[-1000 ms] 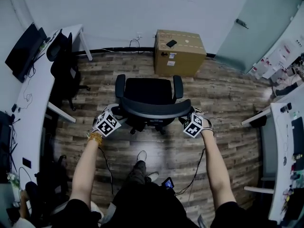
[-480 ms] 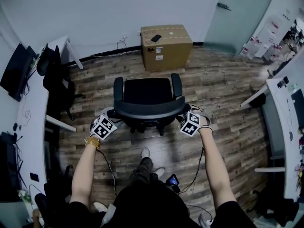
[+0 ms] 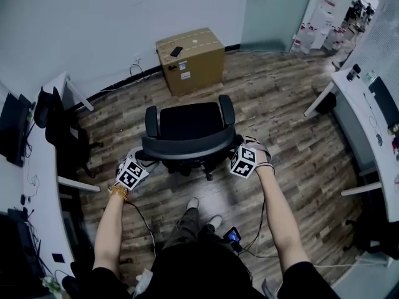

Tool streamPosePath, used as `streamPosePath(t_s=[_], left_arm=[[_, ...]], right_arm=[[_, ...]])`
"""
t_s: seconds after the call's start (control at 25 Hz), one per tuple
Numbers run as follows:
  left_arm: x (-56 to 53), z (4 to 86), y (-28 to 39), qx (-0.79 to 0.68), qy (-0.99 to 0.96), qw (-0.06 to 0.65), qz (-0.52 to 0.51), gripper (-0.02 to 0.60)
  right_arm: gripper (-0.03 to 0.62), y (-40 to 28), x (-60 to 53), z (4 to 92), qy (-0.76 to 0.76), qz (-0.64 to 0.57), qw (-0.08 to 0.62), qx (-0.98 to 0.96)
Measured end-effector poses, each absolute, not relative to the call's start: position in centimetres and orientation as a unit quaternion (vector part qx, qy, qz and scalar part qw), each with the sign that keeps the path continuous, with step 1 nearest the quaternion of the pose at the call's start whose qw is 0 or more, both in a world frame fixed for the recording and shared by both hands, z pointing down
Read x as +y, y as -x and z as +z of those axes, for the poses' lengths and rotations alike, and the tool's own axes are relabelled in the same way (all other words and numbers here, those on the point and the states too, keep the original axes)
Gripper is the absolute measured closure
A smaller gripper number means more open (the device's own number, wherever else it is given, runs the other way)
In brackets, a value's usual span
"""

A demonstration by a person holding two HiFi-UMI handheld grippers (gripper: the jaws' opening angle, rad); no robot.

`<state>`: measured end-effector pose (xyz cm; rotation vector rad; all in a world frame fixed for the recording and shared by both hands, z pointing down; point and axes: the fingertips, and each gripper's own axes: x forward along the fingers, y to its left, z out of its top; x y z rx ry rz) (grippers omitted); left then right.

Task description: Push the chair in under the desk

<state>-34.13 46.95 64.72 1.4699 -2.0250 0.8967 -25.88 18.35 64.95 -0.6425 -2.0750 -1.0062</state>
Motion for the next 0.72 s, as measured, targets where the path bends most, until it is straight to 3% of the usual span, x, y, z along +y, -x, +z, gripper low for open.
streamPosePath(t_s=[0.72], left_arm=[[38.6, 64.9, 34.9, -0.639, -0.637, 0.189, 0.388, 0.306]], right_arm=[[0.352, 19.1, 13.4, 64.8, 0.132, -0.333, 0.425, -0.831]])
